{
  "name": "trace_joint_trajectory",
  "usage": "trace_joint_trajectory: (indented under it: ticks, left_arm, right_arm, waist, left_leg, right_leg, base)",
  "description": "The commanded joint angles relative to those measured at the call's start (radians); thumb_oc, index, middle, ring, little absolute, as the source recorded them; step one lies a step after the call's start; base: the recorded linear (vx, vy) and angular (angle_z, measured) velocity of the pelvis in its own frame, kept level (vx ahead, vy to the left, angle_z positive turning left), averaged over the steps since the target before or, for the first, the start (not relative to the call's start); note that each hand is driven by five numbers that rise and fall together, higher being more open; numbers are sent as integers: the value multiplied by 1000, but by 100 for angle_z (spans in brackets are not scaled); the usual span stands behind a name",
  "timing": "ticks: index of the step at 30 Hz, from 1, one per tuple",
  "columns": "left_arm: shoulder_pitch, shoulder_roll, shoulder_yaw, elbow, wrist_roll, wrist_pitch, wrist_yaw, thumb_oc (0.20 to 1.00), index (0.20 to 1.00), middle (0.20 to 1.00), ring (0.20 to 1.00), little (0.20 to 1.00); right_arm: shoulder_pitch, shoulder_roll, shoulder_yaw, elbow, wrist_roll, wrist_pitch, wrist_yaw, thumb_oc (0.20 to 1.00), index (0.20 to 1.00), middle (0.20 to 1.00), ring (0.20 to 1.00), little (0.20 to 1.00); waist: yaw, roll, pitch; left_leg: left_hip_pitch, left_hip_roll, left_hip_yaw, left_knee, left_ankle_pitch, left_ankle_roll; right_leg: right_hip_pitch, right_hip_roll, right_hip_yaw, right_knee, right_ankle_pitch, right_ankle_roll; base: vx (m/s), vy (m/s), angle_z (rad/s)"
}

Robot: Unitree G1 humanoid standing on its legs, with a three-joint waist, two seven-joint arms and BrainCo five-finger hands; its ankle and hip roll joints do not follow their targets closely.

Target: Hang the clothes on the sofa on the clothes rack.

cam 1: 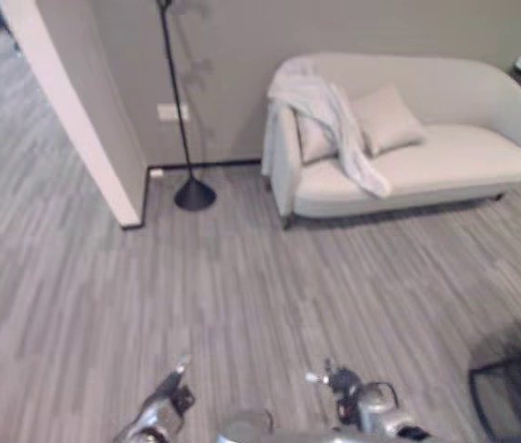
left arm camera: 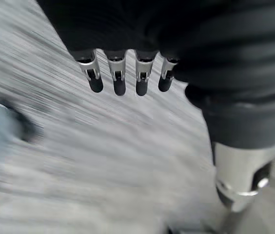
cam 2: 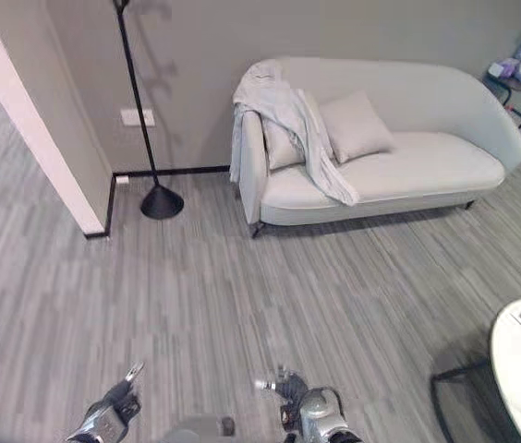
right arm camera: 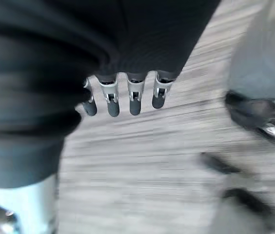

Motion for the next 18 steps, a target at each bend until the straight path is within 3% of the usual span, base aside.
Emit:
trace_joint_trajectory:
  ticks: [1, 3, 5, 6, 7, 8, 10, 11, 12, 13, 14, 15, 16, 17, 18]
  left_arm:
    - [63, 64, -7, 73, 72, -15, 43, 1000, 1000, 1000, 1000, 1000]
    - [89, 65, 45, 64, 53, -16, 44, 1000, 1000, 1000, 1000, 1000]
    - [99, 60, 57, 57, 44, -17, 46, 1000, 1000, 1000, 1000, 1000]
    - [120, 48, 86, 82, 28, -1, 63, 1000, 1000, 1000, 1000, 1000]
    - [119, 48, 87, 82, 28, -1, 62, 1000, 1000, 1000, 1000, 1000]
    - [124, 40, 94, 89, 3, 3, 77, 1000, 1000, 1000, 1000, 1000]
    - [157, 32, 121, 94, -36, 4, 84, 1000, 1000, 1000, 1000, 1000]
    - [148, 16, 98, 85, -37, 5, 93, 1000, 1000, 1000, 1000, 1000]
    - [147, 16, 97, 84, -37, 5, 94, 1000, 1000, 1000, 1000, 1000]
    - [132, 20, 53, 27, -23, 0, 108, 1000, 1000, 1000, 1000, 1000]
    - [132, 20, 53, 26, -23, 0, 108, 1000, 1000, 1000, 1000, 1000]
    - [128, 30, 43, -7, -18, -7, 109, 1000, 1000, 1000, 1000, 1000]
    - [129, 36, 38, -27, -19, -12, 109, 1000, 1000, 1000, 1000, 1000]
    - [135, 42, 47, -31, -24, -13, 108, 1000, 1000, 1000, 1000, 1000]
    - [141, 48, 73, -21, -33, -11, 98, 1000, 1000, 1000, 1000, 1000]
  right_arm:
    - [-64, -25, -81, -47, -61, -7, -40, 1000, 1000, 1000, 1000, 1000]
    - [-73, -38, -57, -93, -170, 7, -67, 1000, 1000, 1000, 1000, 1000]
    - [-84, -34, -49, -94, -200, 17, -74, 1000, 1000, 1000, 1000, 1000]
    - [-103, -25, -44, -77, -245, 35, -83, 1000, 1000, 1000, 1000, 1000]
    - [-104, -25, -43, -76, -245, 35, -83, 1000, 1000, 1000, 1000, 1000]
    - [-103, -24, -29, -72, -257, 40, -96, 1000, 1000, 1000, 1000, 1000]
    - [-113, -24, 5, -95, -268, 35, -106, 1000, 1000, 1000, 1000, 1000]
    - [-144, -37, 32, -101, -289, 29, -131, 1000, 1000, 1000, 1000, 1000]
    - [-146, -37, 31, -100, -289, 29, -131, 1000, 1000, 1000, 1000, 1000]
    - [-201, -57, 35, -99, -282, 31, -153, 1000, 1000, 1000, 1000, 1000]
    - [-201, -56, 34, -99, -282, 31, -153, 1000, 1000, 1000, 1000, 1000]
    - [-224, -69, 36, -110, -269, 30, -154, 1000, 1000, 1000, 1000, 1000]
    - [-234, -82, 35, -129, -251, 28, -145, 1000, 1000, 1000, 1000, 1000]
    - [-228, -89, 38, -147, -233, 24, -124, 1000, 1000, 1000, 1000, 1000]
    - [-227, -104, 32, -160, -201, 13, -101, 1000, 1000, 1000, 1000, 1000]
  waist:
    - [44, -35, 33]
    - [48, -15, 30]
    - [43, -17, 28]
    - [-1, -19, 8]
    - [-2, -17, 7]
    - [2, -17, 10]
    - [19, -14, 8]
    - [40, -39, 35]
    - [42, -37, 34]
    - [66, -84, 72]
    - [68, -83, 71]
    - [81, -83, 77]
    - [100, -102, 91]
    - [115, -97, 90]
    - [139, -99, 87]
  left_leg:
    - [121, 55, 47, -77, -34, -97]
    - [213, 97, 51, -99, -84, -115]
    - [241, 103, 50, -99, -109, -117]
    - [306, 163, 44, -2, -130, -155]
    - [304, 164, 44, 2, -133, -156]
    - [287, 181, 53, 73, -113, -171]
    - [212, 204, 77, 275, 22, -214]
    - [57, 240, 136, 546, 164, -214]
    - [50, 242, 136, 556, 159, -214]
    - [-106, 257, 213, 671, 125, -152]
    - [-108, 258, 213, 675, 123, -152]
    - [-153, 276, 248, 653, 58, -153]
    - [-217, 251, 294, 627, 38, -132]
    - [-256, 227, 303, 558, -6, -134]
    - [-319, 205, 325, 349, 34, -135]
  right_leg:
    - [8, -171, -15, -87, 320, 117]
    - [-5, -182, -62, -87, 352, 154]
    - [8, -183, -79, -85, 370, 156]
    - [13, -174, -41, 12, 376, 148]
    - [10, -174, -41, 18, 372, 148]
    - [19, -159, -26, 46, 345, 134]
    - [61, -106, -38, 65, 281, 87]
    - [124, -70, -37, 47, 224, 27]
    - [121, -67, -37, 48, 224, 25]
    - [173, -66, -32, 5, 194, -7]
    - [171, -65, -32, 5, 194, -8]
    - [204, -42, -18, -9, 168, -2]
    - [227, -48, -13, -28, 176, -12]
    - [258, -23, 12, -43, 155, -7]
    - [304, 6, 24, -71, 124, -7]
  base:
    - [670, -80, 130]
    - [834, -92, 95]
    - [767, -80, 72]
    - [841, -120, 61]
    - [1030, -179, 84]
    - [405, -135, 132]
    - [610, -251, 86]
    - [452, -232, -5]
    - [486, -353, -19]
    - [174, -177, -31]
    - [384, -233, -25]
    - [306, -49, -18]
    - [513, -17, 4]
    - [628, 137, -35]
    - [468, 147, -49]
